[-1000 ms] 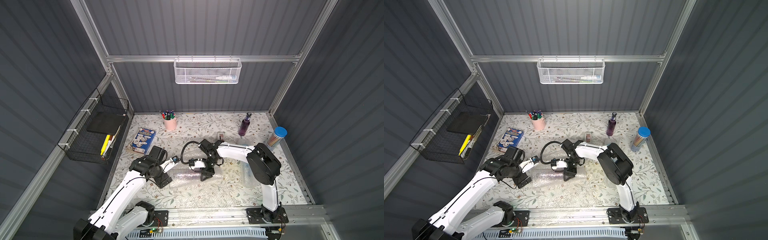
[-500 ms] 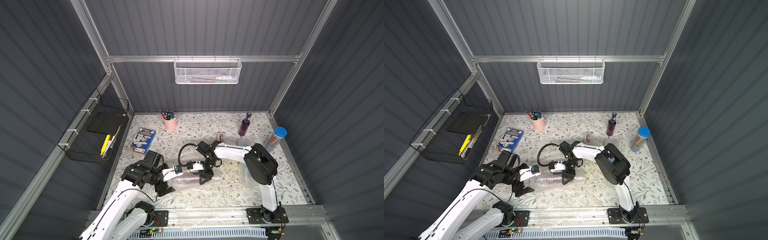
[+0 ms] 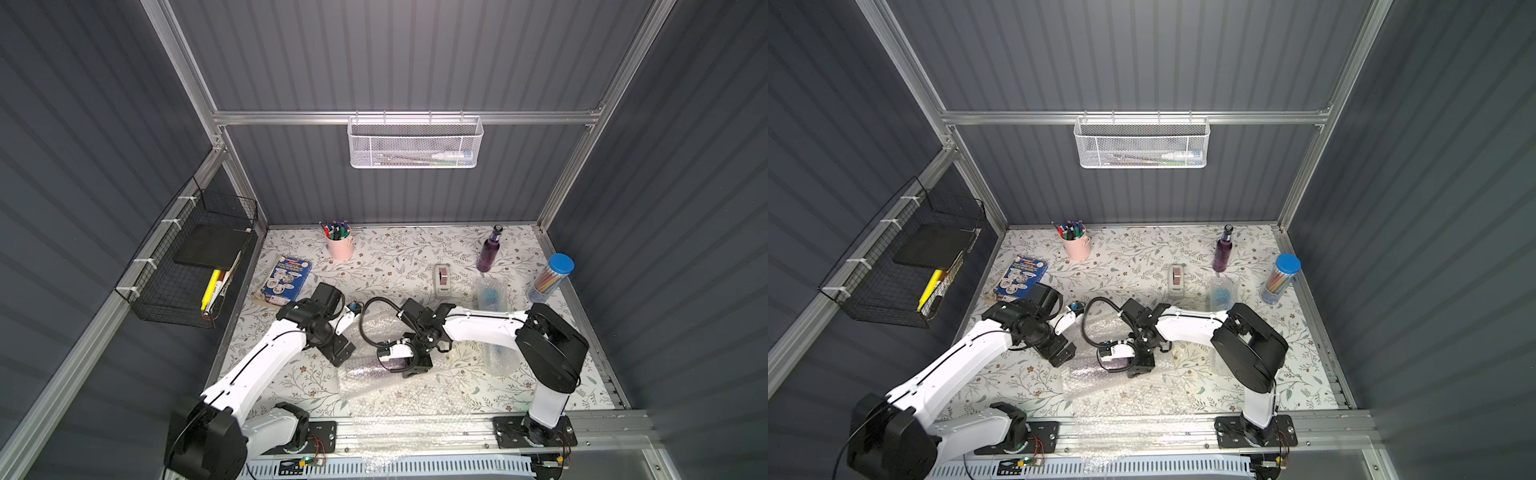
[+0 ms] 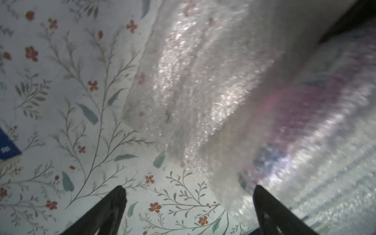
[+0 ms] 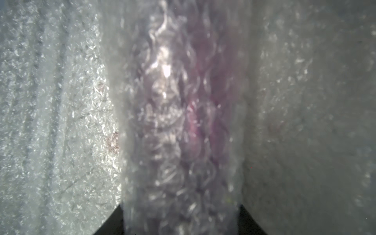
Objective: Wrap wine bottles in bubble wrap
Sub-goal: Wrap the bubble wrap around the bubble wrap.
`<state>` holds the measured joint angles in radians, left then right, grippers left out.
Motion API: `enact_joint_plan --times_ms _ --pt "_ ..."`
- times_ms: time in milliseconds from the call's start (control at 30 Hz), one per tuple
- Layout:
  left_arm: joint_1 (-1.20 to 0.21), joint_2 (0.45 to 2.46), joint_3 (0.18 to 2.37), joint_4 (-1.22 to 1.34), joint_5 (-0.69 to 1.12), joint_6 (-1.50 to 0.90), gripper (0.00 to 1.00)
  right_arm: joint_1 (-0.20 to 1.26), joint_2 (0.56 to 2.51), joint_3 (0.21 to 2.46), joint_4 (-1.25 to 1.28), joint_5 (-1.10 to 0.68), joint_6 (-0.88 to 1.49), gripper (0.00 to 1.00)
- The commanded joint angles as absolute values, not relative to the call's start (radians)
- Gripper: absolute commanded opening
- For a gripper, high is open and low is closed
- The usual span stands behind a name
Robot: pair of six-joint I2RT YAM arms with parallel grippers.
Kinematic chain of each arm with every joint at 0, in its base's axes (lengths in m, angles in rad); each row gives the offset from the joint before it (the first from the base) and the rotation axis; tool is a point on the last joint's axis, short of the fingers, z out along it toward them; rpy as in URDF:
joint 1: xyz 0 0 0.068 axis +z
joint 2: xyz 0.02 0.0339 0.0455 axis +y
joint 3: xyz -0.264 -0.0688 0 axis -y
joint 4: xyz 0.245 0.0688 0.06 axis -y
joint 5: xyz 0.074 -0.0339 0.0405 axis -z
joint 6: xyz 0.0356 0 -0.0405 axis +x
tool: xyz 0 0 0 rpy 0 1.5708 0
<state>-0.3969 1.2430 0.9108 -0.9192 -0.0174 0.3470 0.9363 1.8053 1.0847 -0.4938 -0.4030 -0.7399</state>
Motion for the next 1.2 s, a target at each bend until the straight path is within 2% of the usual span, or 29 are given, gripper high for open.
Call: enact_joint_plan --times_ms 0,167,400,533,633,800,900,967,1033,1167 --pt "-0.342 1.361 0.993 -0.845 -0.086 0.188 0.99 0.962 1.773 1.064 -0.366 -0.389 -0.767 0.4" --pt "-0.286 1.612 1.135 -0.895 -0.029 0.084 0.97 0.974 1.772 1.058 -0.348 -0.359 -0.772 0.4" --pt "-0.29 1.729 1.152 -0.881 0.252 0.101 0.77 0.979 1.776 1.062 -0.342 -0.326 -0.778 0.41" --pt "-0.315 1.719 1.115 -0.871 0.317 0.12 0.74 0.981 1.782 1.057 -0.338 -0.269 -0.781 0.4" --pt "-0.335 1.761 1.116 -0.878 0.307 0.121 0.73 0.984 1.786 1.055 -0.334 -0.257 -0.784 0.41" --pt "-0.339 1.844 1.156 -0.857 0.334 0.118 0.54 0.991 1.796 1.063 -0.339 -0.237 -0.784 0.41" --pt "-0.339 1.879 1.183 -0.856 0.301 0.123 0.52 0.993 1.795 1.063 -0.332 -0.228 -0.783 0.41" --pt "-0.339 1.908 1.203 -0.855 0.261 0.129 0.41 0.997 1.797 1.07 -0.33 -0.224 -0.785 0.41" --pt "-0.338 1.954 1.241 -0.864 0.2 0.134 0.34 1.004 1.79 1.07 -0.324 -0.221 -0.789 0.41" --pt "-0.337 2.021 1.305 -0.862 0.125 0.123 0.33 1.023 1.768 1.06 -0.3 -0.199 -0.798 0.41"
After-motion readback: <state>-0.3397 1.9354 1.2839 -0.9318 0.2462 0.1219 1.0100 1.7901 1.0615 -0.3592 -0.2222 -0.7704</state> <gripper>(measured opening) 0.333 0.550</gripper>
